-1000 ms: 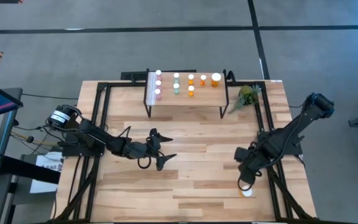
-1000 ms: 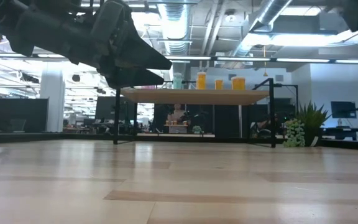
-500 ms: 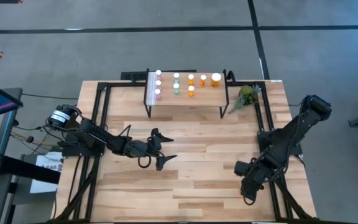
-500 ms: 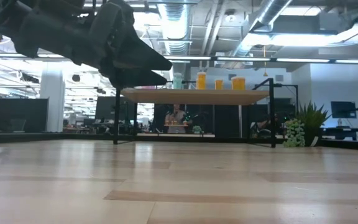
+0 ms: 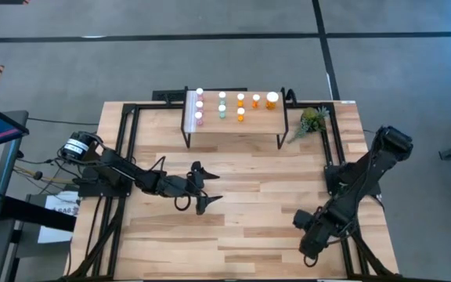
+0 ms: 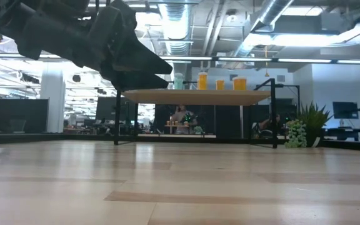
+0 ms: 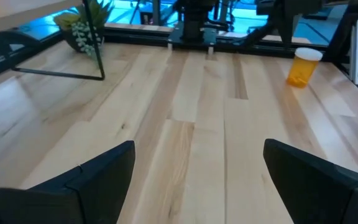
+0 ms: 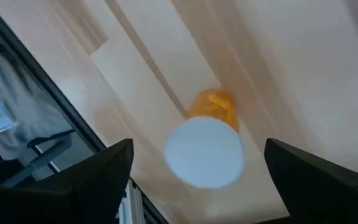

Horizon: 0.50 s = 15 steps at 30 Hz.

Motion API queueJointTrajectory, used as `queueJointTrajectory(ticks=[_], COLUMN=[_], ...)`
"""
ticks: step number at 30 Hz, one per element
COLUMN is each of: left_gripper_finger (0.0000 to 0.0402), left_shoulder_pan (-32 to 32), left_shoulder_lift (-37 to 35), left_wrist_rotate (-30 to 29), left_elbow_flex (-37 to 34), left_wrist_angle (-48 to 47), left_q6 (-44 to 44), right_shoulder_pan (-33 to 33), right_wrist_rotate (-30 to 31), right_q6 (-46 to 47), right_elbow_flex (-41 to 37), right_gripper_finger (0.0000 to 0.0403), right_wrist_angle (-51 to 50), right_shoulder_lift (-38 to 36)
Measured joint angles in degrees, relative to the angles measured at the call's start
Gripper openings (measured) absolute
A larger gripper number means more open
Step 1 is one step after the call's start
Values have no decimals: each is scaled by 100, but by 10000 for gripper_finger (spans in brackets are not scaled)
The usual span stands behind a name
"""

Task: Pick and place medicine bottles onto shelf by color
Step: Put the large orange pill bottle on the shelf aligned with the other large orange pill bottle

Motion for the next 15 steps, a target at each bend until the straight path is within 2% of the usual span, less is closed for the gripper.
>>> queueJointTrajectory(ticks=[4, 15], left_gripper_finger=[344, 344], left_shoulder_pan=[-3, -3], left_shoulder_lift=[0, 0], left_wrist_rotate=[72, 80], left_elbow_flex=[0, 0], left_wrist_angle=[-23, -42], left_q6=[0, -4], right_shoulder_pan=[-3, -19], right_wrist_rotate=[-289, -312], right_q6=[-26, -13], right_elbow_flex=[0, 0], right_gripper_finger=[384, 383], right_wrist_angle=[-47, -72], right_shoulder_lift=[321, 755])
